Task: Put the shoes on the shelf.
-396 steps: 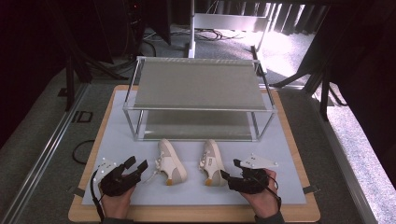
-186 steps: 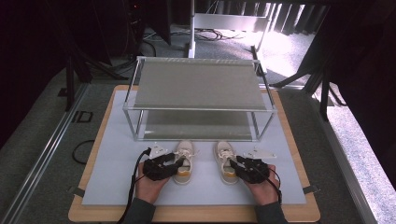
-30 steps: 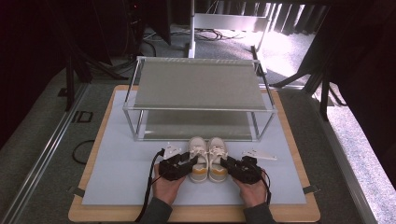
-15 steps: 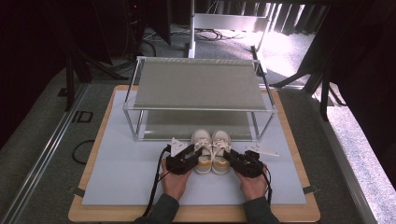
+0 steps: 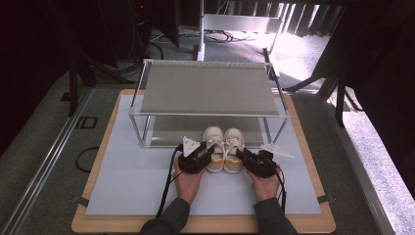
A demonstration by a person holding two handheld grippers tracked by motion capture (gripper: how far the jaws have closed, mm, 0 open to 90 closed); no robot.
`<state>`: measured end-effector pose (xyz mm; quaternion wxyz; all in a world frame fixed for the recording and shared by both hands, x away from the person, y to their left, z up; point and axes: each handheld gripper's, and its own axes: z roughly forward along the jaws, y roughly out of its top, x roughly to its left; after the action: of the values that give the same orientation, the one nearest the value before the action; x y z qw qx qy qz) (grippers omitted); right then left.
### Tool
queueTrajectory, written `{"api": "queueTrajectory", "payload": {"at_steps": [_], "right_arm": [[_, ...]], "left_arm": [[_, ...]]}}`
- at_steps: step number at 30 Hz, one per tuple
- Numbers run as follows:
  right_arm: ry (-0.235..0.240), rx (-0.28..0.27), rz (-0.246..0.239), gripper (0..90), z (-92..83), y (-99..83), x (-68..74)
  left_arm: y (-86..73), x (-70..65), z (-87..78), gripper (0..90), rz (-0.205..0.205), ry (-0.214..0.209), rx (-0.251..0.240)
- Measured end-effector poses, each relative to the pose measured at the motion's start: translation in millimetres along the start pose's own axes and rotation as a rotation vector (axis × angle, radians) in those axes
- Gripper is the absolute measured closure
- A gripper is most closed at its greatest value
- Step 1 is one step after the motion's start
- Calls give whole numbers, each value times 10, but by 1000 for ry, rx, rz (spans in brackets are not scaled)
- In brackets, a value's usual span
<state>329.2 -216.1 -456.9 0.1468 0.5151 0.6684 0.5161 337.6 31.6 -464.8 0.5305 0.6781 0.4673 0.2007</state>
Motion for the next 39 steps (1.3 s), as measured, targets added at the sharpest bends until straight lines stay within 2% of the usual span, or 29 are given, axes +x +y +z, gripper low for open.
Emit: {"api": "queueTrajectory", "payload": {"at_steps": [8, 14, 19, 28, 39], "right_arm": [[0, -11, 15, 684, 35, 99, -68], [-10, -29, -4, 684, 30, 216, -59], [-12, -31, -7, 684, 85, 253, -78], [-20, -31, -24, 684, 239, 299, -126], [-26, -34, -5, 684, 401, 330, -205]], "left_arm": [[120, 2, 90, 609, 10, -1, -12], [200, -2, 120, 609, 21, 5, -32], [202, 20, 170, 610, 6, 18, -49], [193, 89, 292, 611, 3, 49, -57], [188, 153, 430, 612, -15, 70, -57]]}}
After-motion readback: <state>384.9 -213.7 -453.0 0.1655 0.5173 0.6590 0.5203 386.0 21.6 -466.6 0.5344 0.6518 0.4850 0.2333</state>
